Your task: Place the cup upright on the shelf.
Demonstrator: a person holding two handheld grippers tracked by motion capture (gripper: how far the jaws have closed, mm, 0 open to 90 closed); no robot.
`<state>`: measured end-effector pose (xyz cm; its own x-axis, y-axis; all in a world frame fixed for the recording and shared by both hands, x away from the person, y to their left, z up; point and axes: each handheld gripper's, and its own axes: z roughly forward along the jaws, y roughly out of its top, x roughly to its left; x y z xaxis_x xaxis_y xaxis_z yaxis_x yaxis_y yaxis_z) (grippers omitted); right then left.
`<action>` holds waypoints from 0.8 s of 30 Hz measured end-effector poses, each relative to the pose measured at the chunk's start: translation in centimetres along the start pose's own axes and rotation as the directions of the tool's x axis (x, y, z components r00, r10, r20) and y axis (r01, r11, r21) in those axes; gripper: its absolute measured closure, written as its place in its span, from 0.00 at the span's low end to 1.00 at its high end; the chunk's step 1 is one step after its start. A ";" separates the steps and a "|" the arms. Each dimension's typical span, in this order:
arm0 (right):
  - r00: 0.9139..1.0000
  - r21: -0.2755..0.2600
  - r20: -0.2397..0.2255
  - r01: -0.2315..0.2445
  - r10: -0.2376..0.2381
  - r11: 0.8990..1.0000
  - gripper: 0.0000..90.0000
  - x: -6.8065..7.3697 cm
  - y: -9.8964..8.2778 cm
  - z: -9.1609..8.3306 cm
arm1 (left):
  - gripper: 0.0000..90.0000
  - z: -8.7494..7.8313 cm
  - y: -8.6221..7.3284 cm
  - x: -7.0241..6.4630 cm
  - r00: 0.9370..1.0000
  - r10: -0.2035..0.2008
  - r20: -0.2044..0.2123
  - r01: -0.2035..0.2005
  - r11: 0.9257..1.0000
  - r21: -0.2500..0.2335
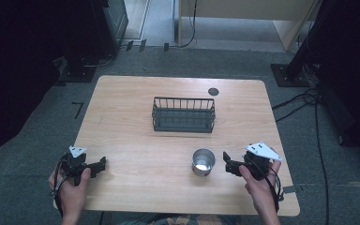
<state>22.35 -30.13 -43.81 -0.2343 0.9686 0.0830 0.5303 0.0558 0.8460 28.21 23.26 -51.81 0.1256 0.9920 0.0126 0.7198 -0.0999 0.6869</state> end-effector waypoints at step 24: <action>0.988 0.016 -0.144 0.054 -0.051 0.998 0.00 5.1 0.9 2.0 | 0.00 0.0 0.0 0.0 1.000 0.000 0.000 0.000 1.000 0.000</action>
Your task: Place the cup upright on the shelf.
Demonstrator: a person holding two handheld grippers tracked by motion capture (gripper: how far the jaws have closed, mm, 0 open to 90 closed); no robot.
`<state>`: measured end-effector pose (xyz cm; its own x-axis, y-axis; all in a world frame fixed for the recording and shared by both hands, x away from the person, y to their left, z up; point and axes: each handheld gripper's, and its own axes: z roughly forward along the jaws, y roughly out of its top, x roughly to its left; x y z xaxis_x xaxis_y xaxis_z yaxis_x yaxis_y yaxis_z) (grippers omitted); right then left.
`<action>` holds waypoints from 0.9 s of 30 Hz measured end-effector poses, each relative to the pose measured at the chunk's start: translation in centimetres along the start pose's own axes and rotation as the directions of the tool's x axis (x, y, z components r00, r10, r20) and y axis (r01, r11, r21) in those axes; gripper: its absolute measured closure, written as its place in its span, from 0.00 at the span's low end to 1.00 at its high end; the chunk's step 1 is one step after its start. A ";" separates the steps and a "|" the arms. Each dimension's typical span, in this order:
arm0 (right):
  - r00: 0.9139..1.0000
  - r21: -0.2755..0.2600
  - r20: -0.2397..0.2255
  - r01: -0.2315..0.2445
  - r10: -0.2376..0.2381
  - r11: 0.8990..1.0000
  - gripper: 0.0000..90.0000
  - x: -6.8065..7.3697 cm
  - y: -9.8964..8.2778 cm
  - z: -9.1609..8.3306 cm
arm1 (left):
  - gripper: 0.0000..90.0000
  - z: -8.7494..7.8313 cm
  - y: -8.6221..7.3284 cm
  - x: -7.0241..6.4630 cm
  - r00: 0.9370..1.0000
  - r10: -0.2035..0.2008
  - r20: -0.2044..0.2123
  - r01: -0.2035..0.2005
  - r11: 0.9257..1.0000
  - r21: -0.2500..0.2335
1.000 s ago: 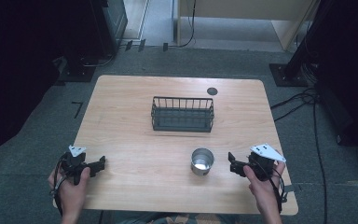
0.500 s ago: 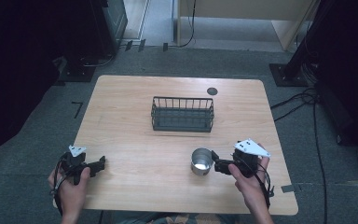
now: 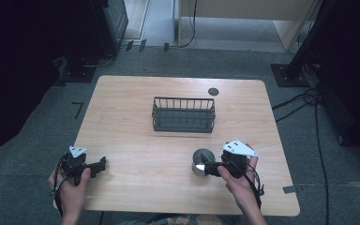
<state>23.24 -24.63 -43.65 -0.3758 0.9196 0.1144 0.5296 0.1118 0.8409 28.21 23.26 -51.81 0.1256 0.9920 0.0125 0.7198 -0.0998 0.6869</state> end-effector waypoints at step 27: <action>1.000 0.073 -0.027 0.006 -0.004 0.997 0.00 1.9 -2.3 3.2 | 0.00 0.0 0.0 0.0 1.000 0.000 0.000 0.000 1.000 0.000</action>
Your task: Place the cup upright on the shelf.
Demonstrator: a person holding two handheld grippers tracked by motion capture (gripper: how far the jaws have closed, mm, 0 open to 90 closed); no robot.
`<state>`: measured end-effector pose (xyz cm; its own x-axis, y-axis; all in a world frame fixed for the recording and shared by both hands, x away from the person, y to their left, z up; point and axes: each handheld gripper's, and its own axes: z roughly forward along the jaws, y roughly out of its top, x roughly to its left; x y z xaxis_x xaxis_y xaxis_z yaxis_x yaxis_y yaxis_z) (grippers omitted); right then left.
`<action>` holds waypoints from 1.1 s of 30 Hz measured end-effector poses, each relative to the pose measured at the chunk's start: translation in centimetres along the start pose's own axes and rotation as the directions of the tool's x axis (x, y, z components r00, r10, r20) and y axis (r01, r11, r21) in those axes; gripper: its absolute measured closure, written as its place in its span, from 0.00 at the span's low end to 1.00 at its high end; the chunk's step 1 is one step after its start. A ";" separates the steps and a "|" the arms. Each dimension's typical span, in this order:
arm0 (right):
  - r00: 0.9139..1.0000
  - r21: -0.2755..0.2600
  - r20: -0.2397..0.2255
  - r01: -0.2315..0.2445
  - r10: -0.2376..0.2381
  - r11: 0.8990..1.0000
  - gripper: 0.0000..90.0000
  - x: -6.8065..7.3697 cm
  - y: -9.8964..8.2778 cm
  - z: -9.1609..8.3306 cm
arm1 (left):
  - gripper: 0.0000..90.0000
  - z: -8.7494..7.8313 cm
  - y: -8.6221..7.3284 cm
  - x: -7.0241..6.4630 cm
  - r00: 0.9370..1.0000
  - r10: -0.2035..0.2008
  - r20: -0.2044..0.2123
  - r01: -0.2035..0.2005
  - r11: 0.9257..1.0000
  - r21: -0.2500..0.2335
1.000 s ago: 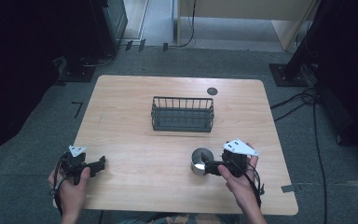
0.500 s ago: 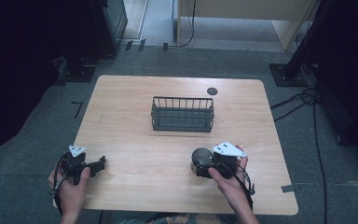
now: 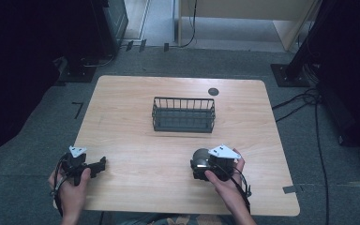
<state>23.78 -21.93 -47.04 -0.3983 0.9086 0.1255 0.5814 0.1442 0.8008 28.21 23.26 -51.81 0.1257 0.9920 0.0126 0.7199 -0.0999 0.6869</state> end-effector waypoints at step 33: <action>1.000 0.063 0.025 0.012 -0.013 0.998 0.18 0.4 -1.5 2.2 | 0.00 0.0 0.0 0.0 1.000 0.000 0.000 0.000 1.000 0.000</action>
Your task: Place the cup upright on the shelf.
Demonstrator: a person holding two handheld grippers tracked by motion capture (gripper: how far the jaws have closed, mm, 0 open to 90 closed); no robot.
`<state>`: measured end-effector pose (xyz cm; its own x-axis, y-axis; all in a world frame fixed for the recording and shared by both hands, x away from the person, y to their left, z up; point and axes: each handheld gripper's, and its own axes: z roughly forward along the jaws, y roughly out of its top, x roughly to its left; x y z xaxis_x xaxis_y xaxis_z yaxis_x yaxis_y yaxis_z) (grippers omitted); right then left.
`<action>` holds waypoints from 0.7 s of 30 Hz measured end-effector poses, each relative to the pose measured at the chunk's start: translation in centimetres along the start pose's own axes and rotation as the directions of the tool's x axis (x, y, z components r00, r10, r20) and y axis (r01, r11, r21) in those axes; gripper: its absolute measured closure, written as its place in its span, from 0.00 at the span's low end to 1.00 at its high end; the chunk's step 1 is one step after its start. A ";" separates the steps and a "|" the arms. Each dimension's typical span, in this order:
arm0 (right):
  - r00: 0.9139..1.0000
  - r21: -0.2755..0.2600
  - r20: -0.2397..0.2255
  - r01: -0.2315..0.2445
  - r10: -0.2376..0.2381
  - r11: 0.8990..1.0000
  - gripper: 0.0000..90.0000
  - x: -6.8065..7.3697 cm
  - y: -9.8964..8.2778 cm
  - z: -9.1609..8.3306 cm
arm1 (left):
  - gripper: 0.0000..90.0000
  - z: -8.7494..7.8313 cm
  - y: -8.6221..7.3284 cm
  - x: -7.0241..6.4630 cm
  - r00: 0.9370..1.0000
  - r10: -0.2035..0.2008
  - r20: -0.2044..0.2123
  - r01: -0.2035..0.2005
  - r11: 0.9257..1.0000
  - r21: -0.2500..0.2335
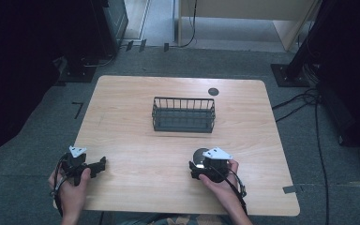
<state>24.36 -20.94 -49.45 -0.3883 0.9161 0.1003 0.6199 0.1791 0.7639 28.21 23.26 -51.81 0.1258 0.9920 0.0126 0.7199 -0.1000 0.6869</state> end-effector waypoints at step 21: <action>1.000 -0.049 -0.010 0.008 -0.008 0.999 0.19 -0.2 2.2 -1.6 | 0.00 0.0 0.0 0.0 1.000 0.000 0.000 0.000 1.000 0.000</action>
<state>24.71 -21.26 -46.76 -0.4004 0.9108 0.1004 0.5825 0.1684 0.7952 28.21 23.26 -51.81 0.1256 0.9920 0.0125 0.7199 -0.0998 0.6868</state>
